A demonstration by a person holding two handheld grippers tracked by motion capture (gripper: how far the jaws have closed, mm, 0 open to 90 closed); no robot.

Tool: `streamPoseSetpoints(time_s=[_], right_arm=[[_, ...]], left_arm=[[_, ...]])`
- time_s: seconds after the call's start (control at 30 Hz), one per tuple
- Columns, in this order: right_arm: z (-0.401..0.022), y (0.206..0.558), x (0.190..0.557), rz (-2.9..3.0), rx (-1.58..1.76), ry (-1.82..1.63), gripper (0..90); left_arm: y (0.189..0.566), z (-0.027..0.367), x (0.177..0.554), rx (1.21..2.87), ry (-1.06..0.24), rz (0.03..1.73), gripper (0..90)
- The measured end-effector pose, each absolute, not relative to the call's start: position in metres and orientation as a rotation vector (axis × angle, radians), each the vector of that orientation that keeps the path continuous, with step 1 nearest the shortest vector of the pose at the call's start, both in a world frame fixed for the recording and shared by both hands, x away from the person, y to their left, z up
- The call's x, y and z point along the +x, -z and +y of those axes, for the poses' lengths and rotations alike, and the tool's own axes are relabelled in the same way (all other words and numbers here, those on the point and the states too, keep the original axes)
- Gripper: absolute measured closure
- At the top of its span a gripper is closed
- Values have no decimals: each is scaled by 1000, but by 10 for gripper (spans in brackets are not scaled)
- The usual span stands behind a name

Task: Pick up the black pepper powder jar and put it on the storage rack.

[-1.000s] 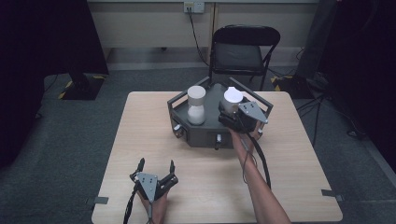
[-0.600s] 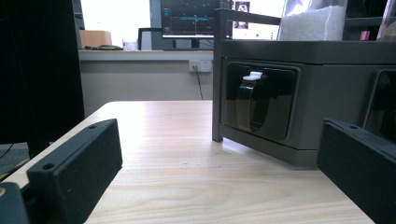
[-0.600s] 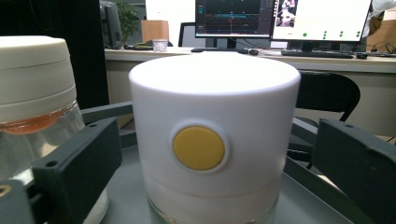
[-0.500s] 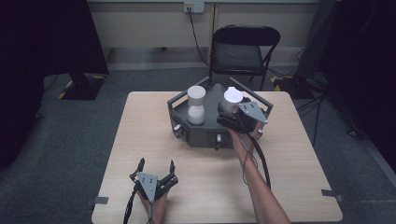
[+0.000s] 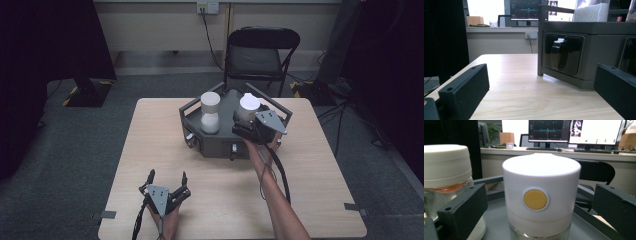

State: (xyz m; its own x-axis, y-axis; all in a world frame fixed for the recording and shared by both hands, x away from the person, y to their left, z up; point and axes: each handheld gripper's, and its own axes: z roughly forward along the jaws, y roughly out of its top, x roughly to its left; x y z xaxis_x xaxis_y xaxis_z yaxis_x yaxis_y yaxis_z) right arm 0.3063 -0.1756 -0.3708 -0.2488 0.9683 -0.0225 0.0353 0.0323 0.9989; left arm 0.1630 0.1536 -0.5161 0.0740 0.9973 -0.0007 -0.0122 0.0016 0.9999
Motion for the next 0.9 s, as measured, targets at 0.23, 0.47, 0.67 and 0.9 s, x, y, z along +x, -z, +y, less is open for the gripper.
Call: streamPoseSetpoints(time_s=[0.23,0.47,0.67,0.9], right_arm=[[-181,375,296,1431,1090,-1352,0],[-187,377,282,1404,1066,-1366,0],[-193,382,269,1399,1058,-1378,0],[-200,394,246,1374,1050,-1393,0]], left_arm=[[516,154,163,1233,-1160,1146,0],[516,154,163,1234,-1160,1146,0],[516,154,163,1234,-1159,1146,0],[516,153,163,1232,-1161,1148,0]])
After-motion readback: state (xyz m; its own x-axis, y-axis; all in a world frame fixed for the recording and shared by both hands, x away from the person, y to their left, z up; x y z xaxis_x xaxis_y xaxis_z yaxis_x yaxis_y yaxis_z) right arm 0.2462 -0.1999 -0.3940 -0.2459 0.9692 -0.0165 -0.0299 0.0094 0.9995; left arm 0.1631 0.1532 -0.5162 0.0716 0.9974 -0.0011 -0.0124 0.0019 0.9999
